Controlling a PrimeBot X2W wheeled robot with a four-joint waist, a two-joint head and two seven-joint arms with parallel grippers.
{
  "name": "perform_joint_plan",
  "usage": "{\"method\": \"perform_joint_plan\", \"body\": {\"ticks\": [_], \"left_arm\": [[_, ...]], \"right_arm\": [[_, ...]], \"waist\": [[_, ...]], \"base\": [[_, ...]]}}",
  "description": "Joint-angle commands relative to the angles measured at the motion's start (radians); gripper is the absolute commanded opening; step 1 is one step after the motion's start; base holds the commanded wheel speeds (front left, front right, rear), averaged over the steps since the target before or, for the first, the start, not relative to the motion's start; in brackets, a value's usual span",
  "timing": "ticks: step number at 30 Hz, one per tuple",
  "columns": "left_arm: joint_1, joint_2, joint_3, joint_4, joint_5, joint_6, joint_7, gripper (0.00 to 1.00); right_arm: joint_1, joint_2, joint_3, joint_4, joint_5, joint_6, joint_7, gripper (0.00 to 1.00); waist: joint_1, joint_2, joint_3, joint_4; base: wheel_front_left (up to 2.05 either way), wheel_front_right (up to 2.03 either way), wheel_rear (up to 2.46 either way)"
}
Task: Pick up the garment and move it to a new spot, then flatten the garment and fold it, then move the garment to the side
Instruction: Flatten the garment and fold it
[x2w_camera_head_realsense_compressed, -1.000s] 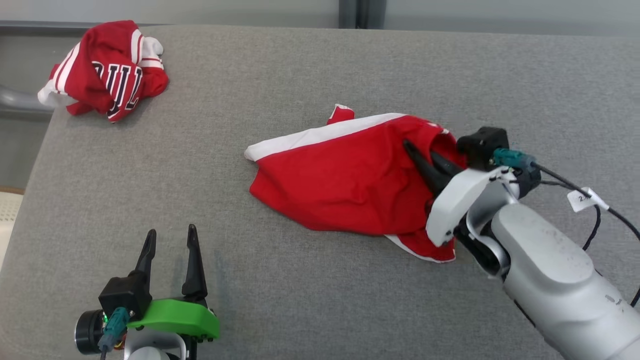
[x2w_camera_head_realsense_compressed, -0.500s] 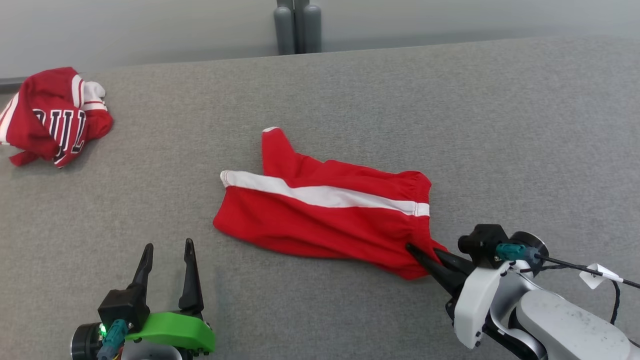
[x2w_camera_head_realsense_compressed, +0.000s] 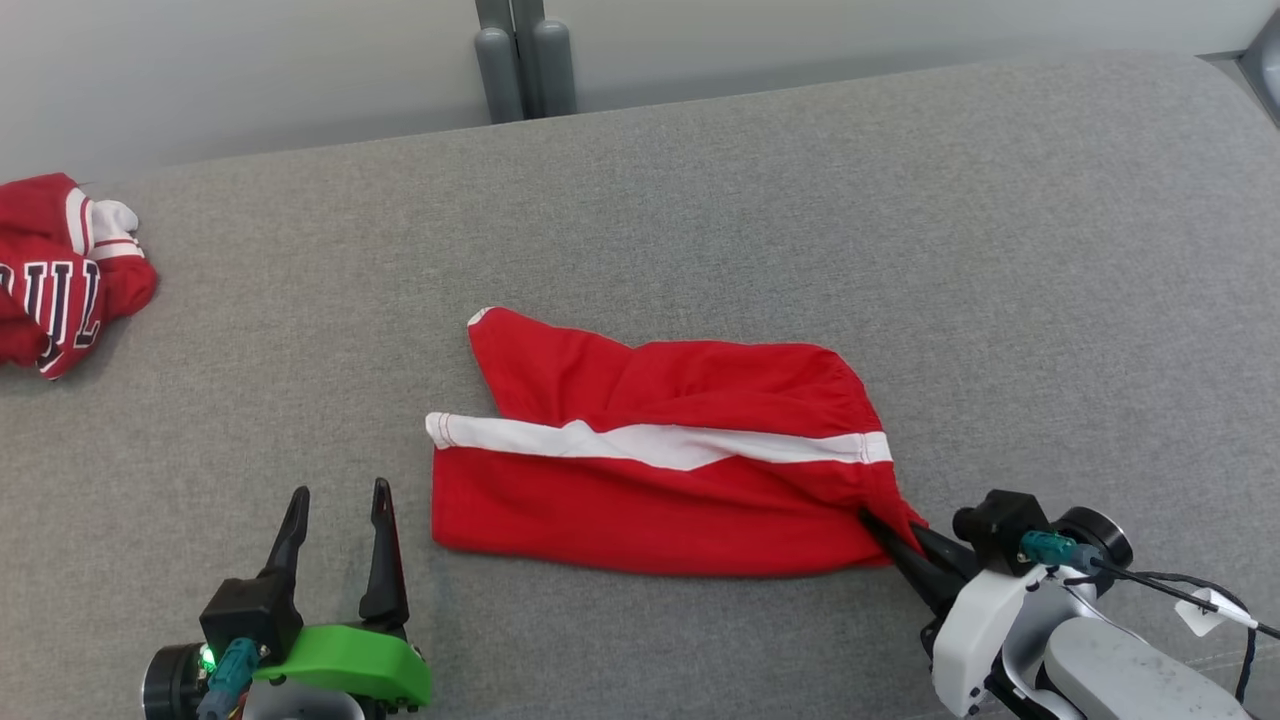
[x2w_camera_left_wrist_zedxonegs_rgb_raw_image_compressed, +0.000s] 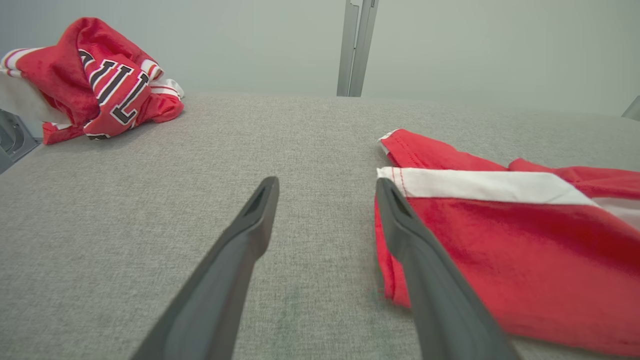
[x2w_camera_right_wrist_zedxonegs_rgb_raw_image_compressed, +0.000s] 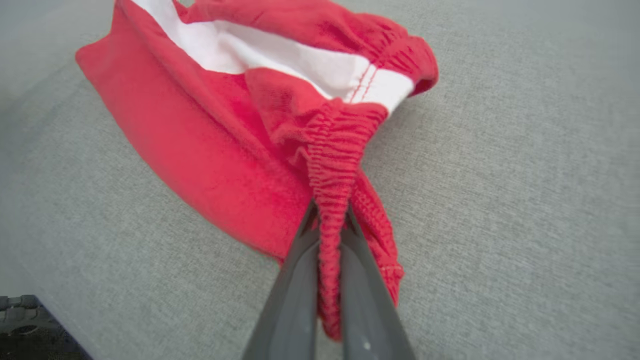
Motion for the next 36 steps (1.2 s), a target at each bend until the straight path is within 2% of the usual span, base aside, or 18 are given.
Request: {"method": "perform_joint_plan", "body": {"ticks": [1, 2, 9, 18, 24, 29, 36], "left_arm": [[-0.006, 0.007, 0.004, 0.002, 0.002, -0.005, 0.0, 1.0], [-0.009, 0.008, 0.005, 0.002, 0.003, -0.006, 0.0, 1.0], [0.002, 0.007, 0.005, -0.024, 0.007, -0.01, 0.0, 1.0], [0.024, 0.004, -0.016, -0.062, 0.005, -0.013, 0.0, 1.0], [0.036, 0.003, -0.025, -0.064, -0.001, -0.014, 0.0, 1.0], [0.038, 0.002, -0.038, -0.067, -0.008, -0.008, 0.0, 1.0], [0.035, 0.001, -0.045, -0.069, -0.012, -0.008, 0.0, 1.0]], "right_arm": [[0.015, 0.013, -0.016, 0.02, -0.007, 0.0, -0.016, 0.76], [0.019, 0.021, -0.034, 0.037, -0.014, 0.0, -0.026, 1.0], [0.08, 0.044, -0.186, 0.057, -0.042, 0.0, -0.05, 1.0], [0.181, 0.061, -0.407, -0.115, -0.13, 0.0, -0.05, 1.0], [0.22, 0.129, -0.51, -0.191, -0.178, 0.0, -0.05, 1.0], [0.245, 0.216, -0.589, -0.205, -0.223, 0.0, -0.051, 1.0], [0.248, 0.273, -0.61, -0.197, -0.268, 0.0, -0.051, 1.0]], "waist": [[0.0, 0.0, 0.001, -0.001], [0.0, 0.0, 0.0, -0.001], [0.0, 0.0, -0.013, -0.003], [0.0, 0.0, -0.034, -0.007], [0.0, 0.0, -0.055, -0.004], [0.0, 0.0, -0.071, 0.008], [0.0, 0.0, -0.074, 0.02]], "base": [[0.0, 0.0, 0.0], [0.0, 0.0, 0.0], [0.0, 0.0, 0.0], [0.0, 0.0, 0.0], [0.0, 0.0, 0.0], [0.0, 0.0, 0.0], [0.0, 0.0, 0.0]]}}
